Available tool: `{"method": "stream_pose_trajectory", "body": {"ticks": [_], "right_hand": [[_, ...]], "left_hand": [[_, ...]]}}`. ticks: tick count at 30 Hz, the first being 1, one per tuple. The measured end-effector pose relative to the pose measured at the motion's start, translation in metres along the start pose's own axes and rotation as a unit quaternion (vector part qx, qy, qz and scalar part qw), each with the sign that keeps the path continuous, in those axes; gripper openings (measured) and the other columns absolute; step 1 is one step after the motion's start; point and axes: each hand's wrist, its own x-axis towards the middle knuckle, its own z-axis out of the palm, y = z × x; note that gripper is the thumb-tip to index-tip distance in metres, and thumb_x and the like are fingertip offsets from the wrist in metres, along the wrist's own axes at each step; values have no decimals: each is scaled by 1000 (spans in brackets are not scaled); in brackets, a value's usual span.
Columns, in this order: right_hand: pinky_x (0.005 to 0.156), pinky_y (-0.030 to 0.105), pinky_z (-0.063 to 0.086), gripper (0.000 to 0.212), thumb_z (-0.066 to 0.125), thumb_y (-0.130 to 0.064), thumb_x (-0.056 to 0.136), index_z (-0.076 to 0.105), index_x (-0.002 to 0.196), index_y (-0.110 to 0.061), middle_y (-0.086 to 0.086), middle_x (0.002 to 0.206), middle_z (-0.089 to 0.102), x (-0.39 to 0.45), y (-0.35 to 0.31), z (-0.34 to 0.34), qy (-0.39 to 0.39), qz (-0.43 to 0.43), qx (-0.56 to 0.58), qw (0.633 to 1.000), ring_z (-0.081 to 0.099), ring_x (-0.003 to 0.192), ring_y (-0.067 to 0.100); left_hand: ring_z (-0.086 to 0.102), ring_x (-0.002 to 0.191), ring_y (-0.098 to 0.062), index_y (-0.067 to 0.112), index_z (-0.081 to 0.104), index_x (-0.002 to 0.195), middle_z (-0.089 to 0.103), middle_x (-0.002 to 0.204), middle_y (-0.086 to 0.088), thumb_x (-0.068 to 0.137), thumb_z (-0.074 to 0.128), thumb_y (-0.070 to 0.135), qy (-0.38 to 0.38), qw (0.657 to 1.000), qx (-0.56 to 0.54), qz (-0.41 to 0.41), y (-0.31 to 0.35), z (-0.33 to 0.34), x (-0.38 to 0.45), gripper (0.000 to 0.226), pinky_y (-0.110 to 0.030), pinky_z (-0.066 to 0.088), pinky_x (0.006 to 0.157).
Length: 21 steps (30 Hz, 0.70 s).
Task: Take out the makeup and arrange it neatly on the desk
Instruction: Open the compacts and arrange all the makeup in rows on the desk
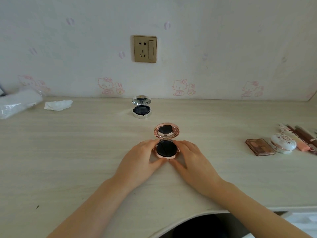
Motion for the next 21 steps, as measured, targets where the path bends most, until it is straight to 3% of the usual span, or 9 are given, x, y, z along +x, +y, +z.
{"method": "stream_pose_trajectory", "body": {"ticks": [4, 10, 21], "right_hand": [[107, 25, 31, 49, 56, -30, 94, 44, 140, -18, -3, 136, 49, 3, 2, 0, 1, 0, -9, 1000, 40, 126, 18], [104, 26, 33, 47, 52, -24, 96, 43, 140, -13, 2, 138, 46, 20, 12, -2, -8, 15, -18, 1000, 40, 126, 23], [106, 28, 31, 48, 46, -28, 98, 37, 143, -16, 1, 141, 44, 81, 50, 6, -22, 38, -24, 999, 36, 128, 23]], "left_hand": [[51, 111, -5, 38, 54, 127, 61, 118, 16, 83, 64, 48, -6, 999, 34, -4, 1, 4, 4, 47, -29, 45, 91], [46, 109, -5, 39, 55, 125, 61, 108, 15, 85, 58, 54, -24, 998, 59, -2, 3, 7, 28, 43, -31, 46, 87], [47, 108, -16, 23, 58, 123, 61, 109, 6, 94, 56, 34, -30, 996, 79, 14, -13, 27, 91, 31, -28, 41, 92]]}}
